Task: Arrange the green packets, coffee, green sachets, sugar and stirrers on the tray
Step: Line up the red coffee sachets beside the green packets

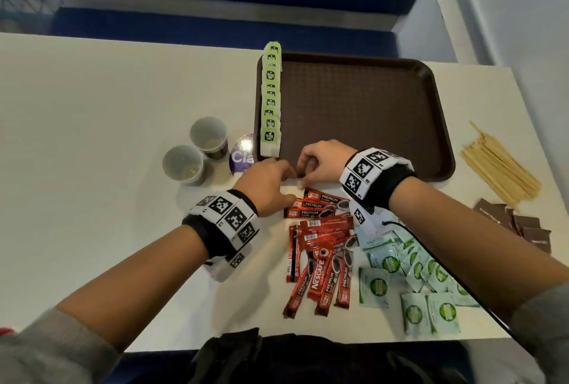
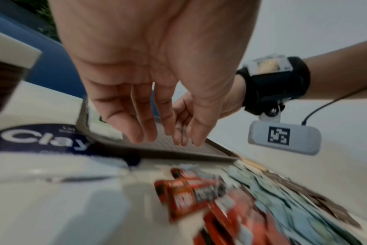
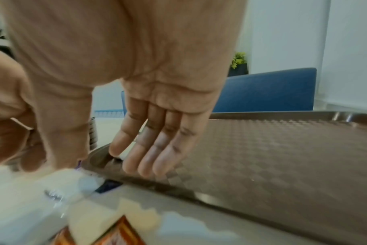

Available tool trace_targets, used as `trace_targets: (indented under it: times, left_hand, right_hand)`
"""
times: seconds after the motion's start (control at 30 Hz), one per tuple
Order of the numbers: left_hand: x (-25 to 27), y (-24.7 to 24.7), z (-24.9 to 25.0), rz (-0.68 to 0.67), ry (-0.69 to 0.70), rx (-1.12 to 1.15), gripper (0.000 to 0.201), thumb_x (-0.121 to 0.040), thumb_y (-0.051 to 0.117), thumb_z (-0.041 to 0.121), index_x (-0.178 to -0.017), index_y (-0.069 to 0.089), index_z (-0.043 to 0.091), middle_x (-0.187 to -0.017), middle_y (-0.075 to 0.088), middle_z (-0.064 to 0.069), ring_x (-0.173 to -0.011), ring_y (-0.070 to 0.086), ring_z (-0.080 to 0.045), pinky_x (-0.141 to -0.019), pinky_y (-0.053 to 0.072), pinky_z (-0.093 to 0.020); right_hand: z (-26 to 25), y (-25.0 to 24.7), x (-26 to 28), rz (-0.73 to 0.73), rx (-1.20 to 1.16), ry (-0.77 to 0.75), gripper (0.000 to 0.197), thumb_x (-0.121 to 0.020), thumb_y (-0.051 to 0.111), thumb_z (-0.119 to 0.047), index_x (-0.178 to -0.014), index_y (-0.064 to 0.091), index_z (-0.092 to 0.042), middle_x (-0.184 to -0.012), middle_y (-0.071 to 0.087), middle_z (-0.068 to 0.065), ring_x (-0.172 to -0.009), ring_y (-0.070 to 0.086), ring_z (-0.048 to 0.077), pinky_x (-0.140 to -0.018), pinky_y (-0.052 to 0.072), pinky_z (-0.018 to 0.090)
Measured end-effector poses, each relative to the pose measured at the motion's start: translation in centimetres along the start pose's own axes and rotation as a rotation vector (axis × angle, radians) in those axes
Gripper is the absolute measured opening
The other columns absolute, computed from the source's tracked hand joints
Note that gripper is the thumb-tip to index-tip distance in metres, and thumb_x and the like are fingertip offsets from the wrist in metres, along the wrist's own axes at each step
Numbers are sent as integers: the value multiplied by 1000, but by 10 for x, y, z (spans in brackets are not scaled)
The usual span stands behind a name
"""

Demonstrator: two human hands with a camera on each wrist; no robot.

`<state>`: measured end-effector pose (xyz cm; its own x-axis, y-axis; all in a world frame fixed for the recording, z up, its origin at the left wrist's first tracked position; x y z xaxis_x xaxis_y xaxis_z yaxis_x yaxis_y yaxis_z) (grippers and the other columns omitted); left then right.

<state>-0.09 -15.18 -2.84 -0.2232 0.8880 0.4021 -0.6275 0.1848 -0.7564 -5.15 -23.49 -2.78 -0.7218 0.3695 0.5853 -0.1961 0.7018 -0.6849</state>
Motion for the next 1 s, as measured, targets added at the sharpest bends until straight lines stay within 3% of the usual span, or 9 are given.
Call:
trace_targets:
  times: [0.2,0.33,0.43,0.57,0.7,1.0]
  left_hand:
    - [13,42,15,-95,-13,-115,75,-72,78,39,-134,41,19,-133,42,-5,-122,44,-24,-101,41,-38]
    - [23,57,8,-67,-140,-95,92,-59,84,48,-127,33,13,-125,41,-7,-110,49,-26,-94,46,-39]
    - [34,73,1,-108,-248,-51,103,-50,86,56,-126,28,16,-121,41,-6,-108,51,-24,-93,48,-41]
    - [45,96,1,-167,-254,-76,119,-45,87,56,-136,17,26,-126,36,-3,-111,48,-24,-94,48,-41]
    - [53,103,4,-163,-229,-25,128,-55,90,34,-145,-1,30,-130,34,-10,-106,55,-30,-93,50,-42]
    - [47,85,-1,-41,-238,159,115,-66,84,15,-147,4,24,-126,48,-15,-108,57,-30,-89,48,-37]
  right_hand:
    - [17,40,33,-67,214,3,80,-63,84,-30,-131,43,-19,-125,48,1,-118,45,19,-96,40,33]
    - [28,60,42,-20,351,-1,107,-53,86,-45,-140,29,-18,-134,37,2,-123,35,22,-104,37,39]
    - [30,67,43,54,390,-29,117,-49,86,-52,-142,25,-18,-134,33,3,-124,34,23,-107,34,42]
    - [29,68,41,93,341,-49,108,-54,85,-49,-141,27,-20,-133,33,3,-123,33,22,-106,33,43]
    - [28,68,39,117,292,-68,92,-63,80,-47,-138,32,-20,-130,36,2,-121,35,21,-105,34,40]
    - [34,70,27,125,204,-32,61,-78,72,-29,-127,42,-11,-125,43,8,-117,41,24,-100,37,35]
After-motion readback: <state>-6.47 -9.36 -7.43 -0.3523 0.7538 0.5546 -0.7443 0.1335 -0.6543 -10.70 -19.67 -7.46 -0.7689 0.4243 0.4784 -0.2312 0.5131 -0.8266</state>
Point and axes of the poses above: each hand's wrist, its own x-axis away from the middle knuckle, its own y-axis out of the palm, z = x × y, the point moved 10 cm from there along -x, towards the middle knuckle
